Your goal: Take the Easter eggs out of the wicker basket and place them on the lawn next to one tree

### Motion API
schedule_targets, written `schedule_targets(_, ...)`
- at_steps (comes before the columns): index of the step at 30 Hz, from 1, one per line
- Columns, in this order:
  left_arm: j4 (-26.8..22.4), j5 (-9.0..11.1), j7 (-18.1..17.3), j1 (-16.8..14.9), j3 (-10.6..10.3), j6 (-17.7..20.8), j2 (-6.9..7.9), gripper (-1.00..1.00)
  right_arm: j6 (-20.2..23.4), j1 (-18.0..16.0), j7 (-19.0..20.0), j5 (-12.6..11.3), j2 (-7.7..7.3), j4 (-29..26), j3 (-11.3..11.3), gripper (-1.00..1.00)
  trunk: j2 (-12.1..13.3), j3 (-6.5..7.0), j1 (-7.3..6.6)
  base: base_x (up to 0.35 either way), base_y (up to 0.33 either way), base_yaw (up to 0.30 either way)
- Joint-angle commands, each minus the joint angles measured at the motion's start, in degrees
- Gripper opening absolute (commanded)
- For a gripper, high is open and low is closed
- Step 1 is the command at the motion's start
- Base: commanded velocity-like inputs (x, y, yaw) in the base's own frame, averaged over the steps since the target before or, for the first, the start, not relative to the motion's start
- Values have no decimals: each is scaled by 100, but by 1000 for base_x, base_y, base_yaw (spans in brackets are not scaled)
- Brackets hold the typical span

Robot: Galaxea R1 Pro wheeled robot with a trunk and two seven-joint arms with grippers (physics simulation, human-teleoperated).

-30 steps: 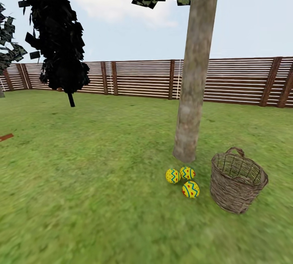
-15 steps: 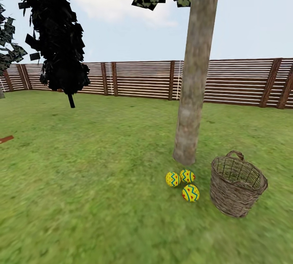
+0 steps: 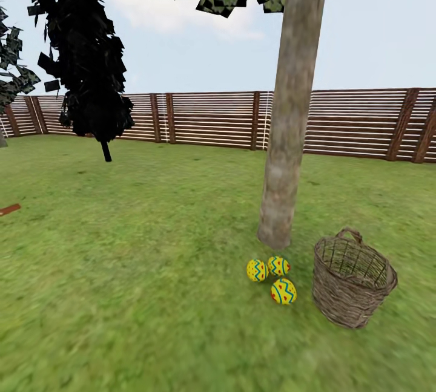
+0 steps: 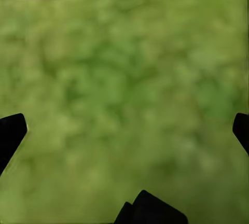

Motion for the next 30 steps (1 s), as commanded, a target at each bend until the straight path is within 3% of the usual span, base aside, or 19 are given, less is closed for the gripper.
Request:
schedule_targets(1, -12, -10, 26, 78, -56, -245, -1, 100, -49, 111, -11, 149, 0, 12, 51, 100, 39, 13, -24, 0, 0, 0)
schedule_targets(2, -12, -10, -88, 183, -56, -660, -1, 100, -49, 231, 1, 422, -5, 6, 49, 100, 79, 31, -46, 0, 0, 0)
schedule_targets(4, -12, -7, -330, 304, -56, -1139, -3, 100, -49, 307, 2, 664, -14, 3, 48, 100, 159, 67, -90, 0, 0, 0)
schedule_targets(7, -12, -9, -631, 437, -66, -1450, -18, 100, -49, 342, -2, 776, -35, -4, 41, 100, 280, 121, -156, 0, 0, 0)
schedule_targets(9, -12, -145, -785, 556, -82, -1744, -65, 100, -49, 356, -2, 805, -175, -7, 30, 100, 360, 157, -199, 0, 0, 0)
schedule_targets(12, -12, -387, -811, 597, -82, -1820, -72, 100, -41, 358, 10, 813, -305, -4, 21, 100, 480, 211, -265, 0, 0, 0)
schedule_targets(15, -12, -561, -816, 719, -83, -1844, -75, 100, 594, 359, 12, 834, -353, -39, 19, 100, 601, 265, -331, 0, 0, 0)
schedule_targets(19, -12, -603, -817, 749, -87, -1786, -76, 100, 868, 359, 11, 836, -338, -148, 20, 100, 761, 337, -419, 0, 0, 0)
schedule_targets(30, -12, -621, -819, 755, -91, -1634, -85, 100, 923, 359, 10, 837, -337, -174, 21, 100, 1202, 534, -661, 0, 0, 0)
